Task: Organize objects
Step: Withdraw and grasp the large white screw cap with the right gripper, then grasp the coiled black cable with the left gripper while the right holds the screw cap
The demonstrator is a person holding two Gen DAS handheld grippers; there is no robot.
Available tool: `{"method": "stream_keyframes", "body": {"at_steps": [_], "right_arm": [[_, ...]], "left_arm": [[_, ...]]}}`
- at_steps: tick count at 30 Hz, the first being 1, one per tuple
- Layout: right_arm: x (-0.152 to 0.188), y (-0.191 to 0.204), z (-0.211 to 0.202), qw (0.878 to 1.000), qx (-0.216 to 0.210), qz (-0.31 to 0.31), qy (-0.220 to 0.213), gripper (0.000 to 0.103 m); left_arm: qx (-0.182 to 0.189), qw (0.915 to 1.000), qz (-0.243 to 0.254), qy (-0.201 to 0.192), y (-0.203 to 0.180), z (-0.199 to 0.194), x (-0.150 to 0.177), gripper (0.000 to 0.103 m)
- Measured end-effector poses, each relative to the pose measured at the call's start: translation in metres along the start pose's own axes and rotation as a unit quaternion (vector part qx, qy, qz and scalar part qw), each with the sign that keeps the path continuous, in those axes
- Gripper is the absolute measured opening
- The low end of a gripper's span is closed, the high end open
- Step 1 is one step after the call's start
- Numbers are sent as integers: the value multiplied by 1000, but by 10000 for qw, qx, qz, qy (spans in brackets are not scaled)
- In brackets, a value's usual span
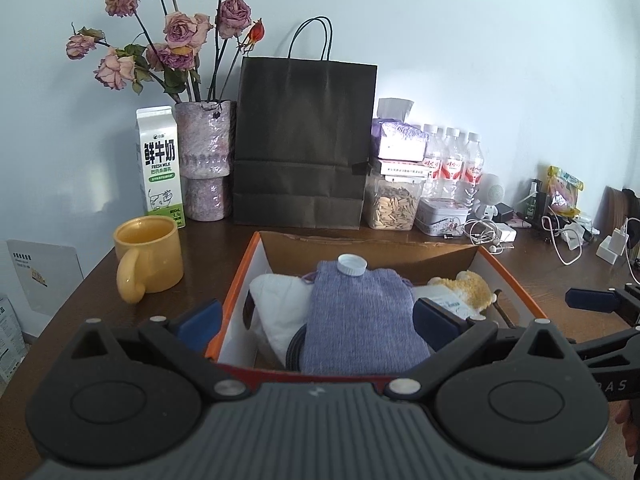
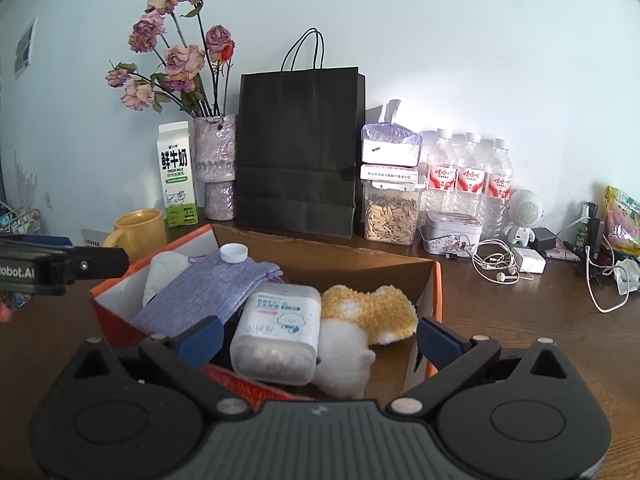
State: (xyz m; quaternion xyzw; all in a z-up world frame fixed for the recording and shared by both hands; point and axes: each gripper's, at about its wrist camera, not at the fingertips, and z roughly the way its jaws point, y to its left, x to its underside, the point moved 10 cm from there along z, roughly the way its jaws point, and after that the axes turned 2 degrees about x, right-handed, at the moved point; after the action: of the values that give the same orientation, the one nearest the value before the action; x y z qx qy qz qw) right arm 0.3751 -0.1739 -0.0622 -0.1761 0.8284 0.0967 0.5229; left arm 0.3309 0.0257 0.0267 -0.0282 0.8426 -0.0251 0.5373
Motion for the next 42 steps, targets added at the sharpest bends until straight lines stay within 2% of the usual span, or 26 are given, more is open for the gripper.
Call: {"method": "stream_keyframes", "body": {"at_steps": [11, 20, 22, 24, 30, 37, 40, 41, 42], "right_arm": [[51, -6, -31, 9994, 14, -38, 357, 103], [91, -11, -30, 9970, 17, 62, 773, 103], [94, -10, -26, 9968, -17, 41, 800, 98], [95, -7, -21, 9967, -80, 3, 811, 80], [91, -3, -1, 9960, -130, -202, 855, 55], [96, -4, 17, 9941, -119, -233, 1052, 48], [97, -2, 16, 9944, -170, -267, 1010, 44], [97, -1, 16, 9945, -172, -288, 990, 43], [97, 0, 15, 9946, -166, -313, 975, 42]], "left_arm": [[-91, 9995, -37, 312, 23, -27, 47, 103], [-112, 9966, -115, 809, 31, -20, 94, 103], [-143, 9955, -128, 929, 32, -15, 102, 103], [-151, 9948, -134, 997, 31, -11, 107, 103], [-115, 9944, -105, 1046, 26, -2, 110, 103], [-188, 9937, -96, 1099, 26, 8, 112, 102], [-147, 9937, -66, 1105, 23, 12, 112, 91], [-100, 9937, -62, 1114, 22, 13, 112, 75], [-14, 9936, -73, 1130, 20, 14, 113, 54]]}}
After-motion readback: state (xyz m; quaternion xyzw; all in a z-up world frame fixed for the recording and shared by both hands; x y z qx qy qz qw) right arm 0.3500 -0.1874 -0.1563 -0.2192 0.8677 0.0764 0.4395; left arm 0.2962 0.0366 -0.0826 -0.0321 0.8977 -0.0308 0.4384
